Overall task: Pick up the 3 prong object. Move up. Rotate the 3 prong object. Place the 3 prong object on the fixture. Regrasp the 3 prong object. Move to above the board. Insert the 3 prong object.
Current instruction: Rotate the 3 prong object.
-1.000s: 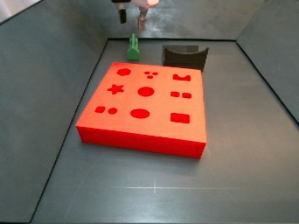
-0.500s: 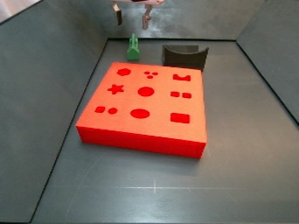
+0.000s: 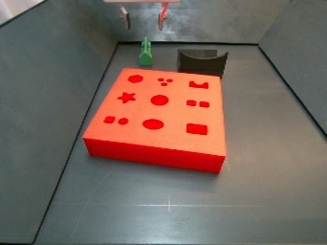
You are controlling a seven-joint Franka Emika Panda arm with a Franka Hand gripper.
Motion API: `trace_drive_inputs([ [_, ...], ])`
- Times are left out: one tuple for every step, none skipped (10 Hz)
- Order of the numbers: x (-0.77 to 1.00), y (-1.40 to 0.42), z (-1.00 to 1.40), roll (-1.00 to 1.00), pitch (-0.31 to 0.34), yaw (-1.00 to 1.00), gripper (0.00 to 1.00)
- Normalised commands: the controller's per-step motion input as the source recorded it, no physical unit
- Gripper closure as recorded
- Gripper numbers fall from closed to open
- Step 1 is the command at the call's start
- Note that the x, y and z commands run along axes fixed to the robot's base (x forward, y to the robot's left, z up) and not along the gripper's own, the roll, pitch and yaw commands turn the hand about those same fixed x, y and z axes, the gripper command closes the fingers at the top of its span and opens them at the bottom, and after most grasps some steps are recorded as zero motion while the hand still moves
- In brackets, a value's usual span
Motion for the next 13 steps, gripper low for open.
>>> trace_drive_inputs([
  [0.04, 0.01, -0.04, 0.01, -0.034, 0.58, 0.0],
  [0.03, 0.01, -0.04, 0.01, -0.034, 0.27, 0.0],
  [0.0, 0.0, -1.0, 0.0, 0.0, 0.0, 0.0],
  [0.01, 0.0, -1.0, 0.0, -0.009, -0.05, 0.0],
  [0.01, 0.01, -1.0, 0.01, -0.022, -0.05, 0.0],
  [0.02, 0.01, -1.0, 0.02, -0.026, -0.04, 0.0],
  [0.02, 0.02, -1.0, 0.03, -0.028, -0.04, 0.0],
  [0.03, 0.03, -1.0, 0.04, -0.022, -0.03, 0.0],
  [0.04, 0.03, -1.0, 0.05, -0.019, -0.03, 0.0],
  [0.04, 0.03, -0.91, 0.05, -0.017, -0.03, 0.0],
  [0.04, 0.03, -0.79, 0.06, -0.018, -0.03, 0.0],
  [0.03, 0.03, -0.67, 0.07, -0.022, -0.03, 0.0],
  [0.03, 0.02, -0.56, 0.07, -0.025, -0.03, 0.0],
])
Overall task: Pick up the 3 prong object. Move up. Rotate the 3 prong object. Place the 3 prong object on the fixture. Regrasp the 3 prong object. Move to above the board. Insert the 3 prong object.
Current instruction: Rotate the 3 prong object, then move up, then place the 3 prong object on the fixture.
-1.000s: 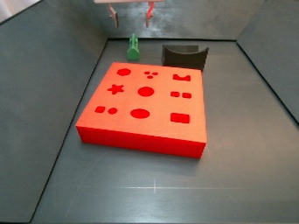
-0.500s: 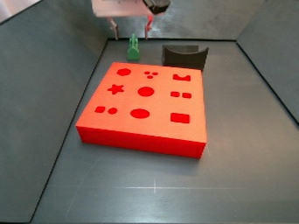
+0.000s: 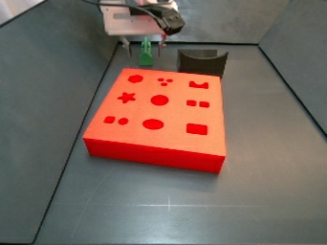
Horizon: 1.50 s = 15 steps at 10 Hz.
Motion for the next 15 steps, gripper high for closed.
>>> trace_drive_inputs([
  [0.03, 0.02, -0.41, 0.08, -0.025, -0.03, 0.0],
  [0.03, 0.02, -0.3, 0.09, -0.023, -0.03, 0.0],
  [0.03, 0.02, -0.19, 0.09, -0.023, -0.03, 0.0],
  [0.0, 0.0, 0.0, 0.0, 0.0, 0.0, 1.0],
  [0.0, 0.0, 0.83, 0.0, 0.0, 0.0, 1.0],
  [-0.01, 0.0, 0.82, 0.0, 0.007, 0.0, 1.0],
  [-0.03, -0.01, 0.69, -0.01, 0.027, 0.0, 1.0],
  [-0.02, -0.01, 0.61, -0.02, 0.036, 0.01, 1.0],
  [-0.01, -0.01, 0.37, -0.04, 0.042, 0.01, 1.0],
  [-0.01, -0.01, 0.27, -0.04, 0.04, 0.01, 1.0],
  [0.0, 0.0, 1.0, 0.0, 0.0, 0.0, 1.0],
  [0.0, 0.0, 1.0, 0.0, -0.009, 0.0, 1.0],
  [-0.01, 0.0, 1.0, -0.01, 0.009, 0.0, 1.0],
  [-0.01, 0.0, 1.0, -0.03, 0.02, 0.01, 1.0],
  [-0.01, -0.01, 1.0, -0.03, 0.024, 0.01, 1.0],
])
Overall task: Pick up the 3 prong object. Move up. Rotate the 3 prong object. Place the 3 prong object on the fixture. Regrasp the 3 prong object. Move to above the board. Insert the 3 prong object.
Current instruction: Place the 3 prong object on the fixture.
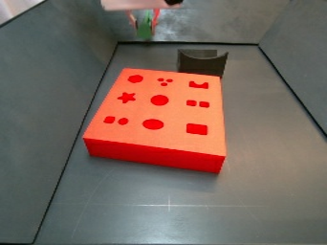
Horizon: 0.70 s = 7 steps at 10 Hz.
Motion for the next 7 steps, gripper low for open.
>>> trace_drive_inputs([
  [-0.01, -0.01, 1.0, -0.05, 0.026, 0.01, 1.0],
  [-0.02, -0.01, 1.0, -0.05, 0.024, 0.02, 1.0],
  [-0.02, -0.01, 1.0, -0.07, 0.022, 0.02, 1.0],
  [-0.02, -0.01, 0.93, -0.07, 0.025, 0.02, 1.0],
  [-0.01, -0.01, 0.71, -0.08, 0.027, 0.02, 1.0],
  [-0.01, -0.01, 0.55, -0.09, 0.033, 0.02, 1.0],
  [0.0, 0.0, 0.34, -0.11, 0.041, 0.01, 1.0],
])
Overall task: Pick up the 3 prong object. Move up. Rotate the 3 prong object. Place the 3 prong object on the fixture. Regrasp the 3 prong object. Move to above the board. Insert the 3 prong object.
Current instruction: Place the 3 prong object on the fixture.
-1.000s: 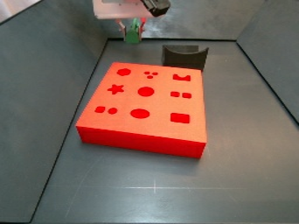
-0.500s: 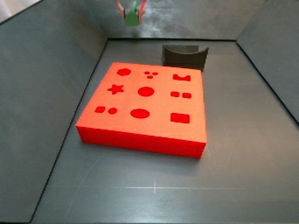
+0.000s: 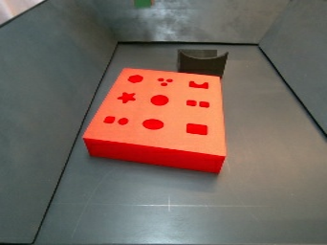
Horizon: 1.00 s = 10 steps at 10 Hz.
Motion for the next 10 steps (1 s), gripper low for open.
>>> trace_drive_inputs([
  [0.01, 0.0, 0.23, -0.11, 0.047, 0.01, 1.0],
  [1.0, -0.3, 0.27, -0.29, 0.33, 0.38, 1.0],
  [1.0, -0.3, 0.26, -0.28, 0.34, 0.37, 1.0],
  [1.0, -0.27, 0.25, -0.21, 0.339, 0.29, 1.0],
  [1.0, -0.25, 0.22, -0.14, 0.26, 0.17, 1.0],
  [1.0, -0.23, 0.2, -0.11, 0.191, 0.1, 1.0],
  [1.0, -0.22, 0.19, -0.1, 0.175, 0.07, 1.0],
  [1.0, -0.19, 0.17, -0.09, 0.151, 0.05, 1.0],
  [1.0, -0.18, 0.16, -0.08, 0.146, 0.04, 1.0],
  [1.0, -0.16, 0.15, -0.06, 0.141, 0.03, 1.0],
])
